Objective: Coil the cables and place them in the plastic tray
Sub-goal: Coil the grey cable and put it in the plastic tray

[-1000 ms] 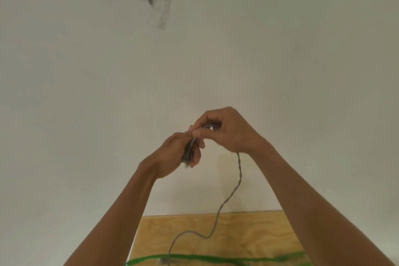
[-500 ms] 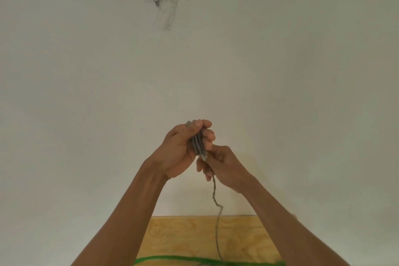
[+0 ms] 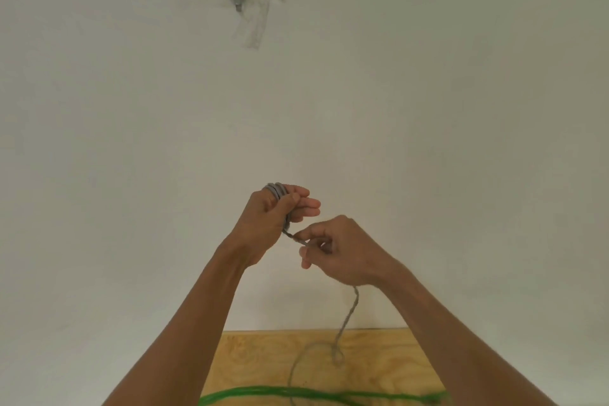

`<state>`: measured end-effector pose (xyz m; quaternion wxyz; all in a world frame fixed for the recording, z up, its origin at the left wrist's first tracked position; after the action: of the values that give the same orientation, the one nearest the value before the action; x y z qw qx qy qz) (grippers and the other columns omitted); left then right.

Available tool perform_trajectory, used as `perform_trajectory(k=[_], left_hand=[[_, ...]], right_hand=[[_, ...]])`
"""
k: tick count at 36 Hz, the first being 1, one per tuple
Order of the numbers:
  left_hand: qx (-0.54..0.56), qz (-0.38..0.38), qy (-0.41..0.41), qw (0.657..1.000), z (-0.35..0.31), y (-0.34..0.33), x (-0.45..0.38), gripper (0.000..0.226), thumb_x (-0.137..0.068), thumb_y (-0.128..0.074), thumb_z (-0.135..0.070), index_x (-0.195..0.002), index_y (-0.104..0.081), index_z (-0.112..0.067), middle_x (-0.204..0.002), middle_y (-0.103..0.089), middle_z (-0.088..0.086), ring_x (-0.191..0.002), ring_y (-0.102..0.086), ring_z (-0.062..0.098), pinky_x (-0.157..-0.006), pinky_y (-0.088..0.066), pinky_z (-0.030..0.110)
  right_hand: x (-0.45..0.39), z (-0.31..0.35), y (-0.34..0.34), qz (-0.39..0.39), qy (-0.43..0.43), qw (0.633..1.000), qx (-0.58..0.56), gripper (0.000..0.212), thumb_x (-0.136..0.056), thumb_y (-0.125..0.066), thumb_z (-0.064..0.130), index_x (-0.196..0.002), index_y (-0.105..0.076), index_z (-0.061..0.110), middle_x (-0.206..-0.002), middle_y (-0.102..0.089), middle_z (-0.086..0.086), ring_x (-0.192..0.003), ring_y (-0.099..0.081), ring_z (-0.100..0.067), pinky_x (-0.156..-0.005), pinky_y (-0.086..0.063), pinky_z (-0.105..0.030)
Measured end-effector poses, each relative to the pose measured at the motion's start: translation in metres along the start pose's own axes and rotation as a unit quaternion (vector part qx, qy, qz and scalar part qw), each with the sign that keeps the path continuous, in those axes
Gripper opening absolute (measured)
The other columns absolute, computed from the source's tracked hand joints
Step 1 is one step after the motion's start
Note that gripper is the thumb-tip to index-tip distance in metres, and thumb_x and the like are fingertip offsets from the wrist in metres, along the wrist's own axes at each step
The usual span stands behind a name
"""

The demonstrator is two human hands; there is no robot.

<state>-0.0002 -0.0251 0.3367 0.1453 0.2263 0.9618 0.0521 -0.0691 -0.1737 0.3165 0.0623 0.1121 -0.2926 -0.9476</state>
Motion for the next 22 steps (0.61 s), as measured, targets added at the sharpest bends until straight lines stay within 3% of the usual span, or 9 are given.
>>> perform_trajectory(k=[2, 4, 8, 10, 12, 14, 17, 20, 22], left_hand=[[-0.099, 0.005, -0.016, 0.995, -0.003, 0.0, 0.003, 0.028, -0.105, -0.043, -0.007, -0.096, -0.07, -0.004, -0.09, -0.076, 0.002, -0.083, -0.072, 0.011, -0.077, -0.054, 0.027], [-0.139, 0.044, -0.011, 0.989, -0.006, -0.003, 0.009, 0.042, -0.106, -0.041, -0.01, -0.076, -0.07, -0.012, -0.076, -0.072, -0.001, -0.067, -0.065, 0.008, -0.068, -0.048, 0.024], [0.057, 0.116, 0.098, 0.987, -0.002, -0.009, 0.022, 0.051, -0.108, -0.029, -0.038, -0.092, -0.063, -0.004, -0.07, -0.068, 0.017, -0.061, -0.061, 0.027, -0.062, -0.045, 0.034], [0.143, 0.136, 0.112, 0.974, -0.002, -0.014, 0.027, 0.058, -0.105, -0.027, -0.046, -0.091, -0.064, -0.004, -0.062, -0.061, 0.016, -0.054, -0.055, 0.025, -0.062, -0.043, 0.037], [0.195, 0.163, 0.106, 0.961, -0.006, -0.021, 0.031, 0.056, -0.105, -0.029, -0.046, -0.089, -0.063, -0.004, -0.058, -0.059, 0.013, -0.052, -0.053, 0.023, -0.062, -0.044, 0.038], [0.23, 0.174, 0.079, 0.954, -0.013, -0.024, 0.032, 0.047, -0.105, -0.034, -0.04, -0.091, -0.061, -0.005, -0.06, -0.061, 0.011, -0.052, -0.055, 0.021, -0.062, -0.046, 0.035], [0.261, 0.167, 0.028, 0.95, -0.019, -0.026, 0.027, 0.033, -0.104, -0.043, -0.027, -0.092, -0.064, -0.004, -0.068, -0.065, 0.009, -0.055, -0.057, 0.018, -0.064, -0.05, 0.031], [0.254, 0.144, 0.009, 0.956, -0.021, -0.025, 0.019, 0.026, -0.099, -0.052, -0.025, -0.095, -0.07, -0.008, -0.078, -0.069, 0.009, -0.06, -0.06, 0.018, -0.055, -0.047, 0.035], [0.231, 0.102, 0.004, 0.968, -0.02, -0.021, 0.014, 0.025, -0.099, -0.053, -0.024, -0.1, -0.071, -0.007, -0.085, -0.072, 0.009, -0.064, -0.063, 0.017, -0.054, -0.048, 0.033]], right_hand=[[-0.005, 0.01, 0.011, 0.004, 0.02, 1.0, 0.02, 0.021, -0.093, -0.058, 0.007, -0.107, -0.073, 0.011, -0.079, -0.074, 0.007, -0.067, -0.063, 0.009, -0.059, -0.044, -0.01], [-0.011, 0.02, 0.025, -0.005, 0.048, 0.998, 0.027, 0.018, -0.092, -0.06, 0.006, -0.099, -0.074, 0.014, -0.08, -0.074, 0.007, -0.065, -0.066, 0.002, -0.061, -0.051, -0.019], [-0.031, 0.028, 0.054, -0.058, 0.096, 0.993, 0.043, 0.007, -0.087, -0.074, 0.017, -0.094, -0.075, 0.018, -0.086, -0.075, 0.007, -0.064, -0.064, -0.014, -0.065, -0.054, -0.025], [-0.038, 0.025, 0.061, -0.08, 0.1, 0.992, -0.001, 0.011, -0.084, -0.078, 0.019, -0.094, -0.077, 0.016, -0.088, -0.076, 0.006, -0.079, -0.07, -0.018, -0.076, -0.057, -0.03], [-0.041, 0.016, 0.058, -0.092, 0.081, 0.989, -0.079, 0.013, -0.085, -0.077, 0.018, -0.096, -0.077, 0.012, -0.087, -0.076, 0.0, -0.075, -0.067, -0.024, -0.068, -0.057, -0.031], [-0.038, 0.004, 0.046, -0.094, 0.056, 0.983, -0.149, 0.015, -0.089, -0.072, 0.02, -0.099, -0.076, 0.009, -0.079, -0.072, -0.006, -0.067, -0.059, -0.024, -0.055, -0.046, -0.028], [-0.028, -0.014, 0.015, -0.078, 0.034, 0.97, -0.227, 0.014, -0.095, -0.063, 0.025, -0.09, -0.076, 0.02, -0.064, -0.067, 0.003, -0.063, -0.055, -0.029, -0.055, -0.045, -0.033], [-0.017, -0.023, -0.014, -0.076, -0.006, 0.975, -0.207, 0.038, -0.099, -0.052, 0.016, -0.068, -0.069, 0.03, -0.061, -0.066, 0.006, -0.052, -0.053, -0.018, -0.052, -0.047, -0.033], [-0.01, -0.025, -0.028, -0.068, -0.014, 0.982, -0.177, 0.03, -0.102, -0.052, 0.02, -0.077, -0.068, 0.026, -0.066, -0.067, 0.003, -0.047, -0.049, -0.011, -0.049, -0.044, -0.031]])
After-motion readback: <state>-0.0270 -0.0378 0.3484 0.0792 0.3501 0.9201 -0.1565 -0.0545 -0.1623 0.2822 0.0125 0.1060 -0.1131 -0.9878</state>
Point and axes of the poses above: each hand's wrist, its own x-axis away from the middle knuckle, its own y-axis out of the back of the hand, z = x × y, the point moved 2 cm from there along -x, towards the middle knuckle
